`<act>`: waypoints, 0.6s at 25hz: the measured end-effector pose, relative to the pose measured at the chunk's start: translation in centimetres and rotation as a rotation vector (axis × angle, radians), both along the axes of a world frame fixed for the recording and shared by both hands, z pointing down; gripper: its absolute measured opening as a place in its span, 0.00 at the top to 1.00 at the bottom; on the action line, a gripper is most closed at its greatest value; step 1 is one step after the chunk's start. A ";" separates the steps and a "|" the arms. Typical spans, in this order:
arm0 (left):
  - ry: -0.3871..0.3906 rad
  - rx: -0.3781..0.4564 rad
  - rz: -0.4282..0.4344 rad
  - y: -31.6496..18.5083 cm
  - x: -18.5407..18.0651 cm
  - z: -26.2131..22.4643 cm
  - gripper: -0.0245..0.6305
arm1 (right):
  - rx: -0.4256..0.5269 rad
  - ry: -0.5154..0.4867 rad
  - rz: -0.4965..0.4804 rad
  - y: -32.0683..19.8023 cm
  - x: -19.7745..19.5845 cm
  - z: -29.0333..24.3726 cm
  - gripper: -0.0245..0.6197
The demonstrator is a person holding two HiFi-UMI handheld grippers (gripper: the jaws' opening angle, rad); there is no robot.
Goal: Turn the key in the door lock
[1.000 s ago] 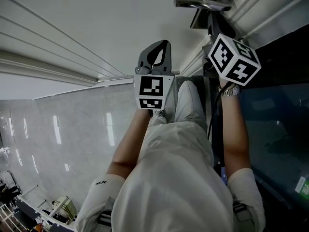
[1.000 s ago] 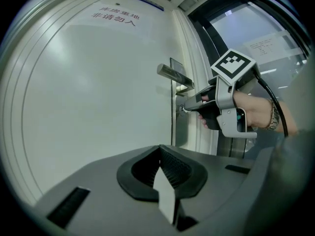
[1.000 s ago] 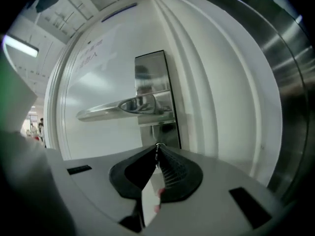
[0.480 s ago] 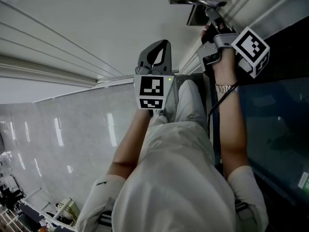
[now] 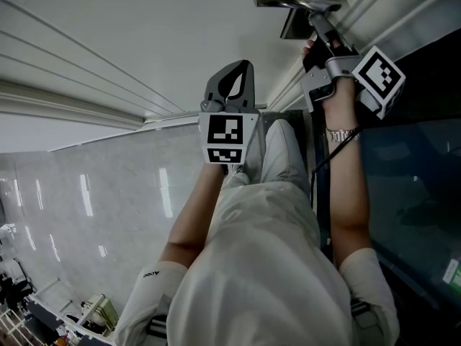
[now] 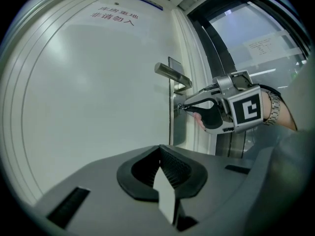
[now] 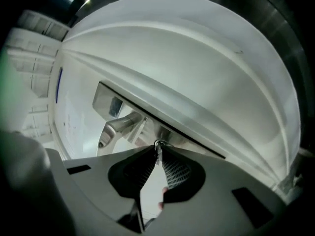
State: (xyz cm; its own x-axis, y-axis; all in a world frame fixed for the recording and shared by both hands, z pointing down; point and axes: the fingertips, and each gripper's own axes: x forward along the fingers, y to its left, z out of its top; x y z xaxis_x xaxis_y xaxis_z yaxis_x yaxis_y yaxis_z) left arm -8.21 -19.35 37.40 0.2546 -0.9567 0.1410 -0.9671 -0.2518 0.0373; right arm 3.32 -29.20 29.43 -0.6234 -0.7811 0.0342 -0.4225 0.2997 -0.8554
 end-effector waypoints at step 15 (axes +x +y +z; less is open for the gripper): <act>-0.011 0.009 0.002 -0.2 0.5 -0.3 0.95 | 0.646 1.289 0.008 2.0 -0.9 -0.3 0.71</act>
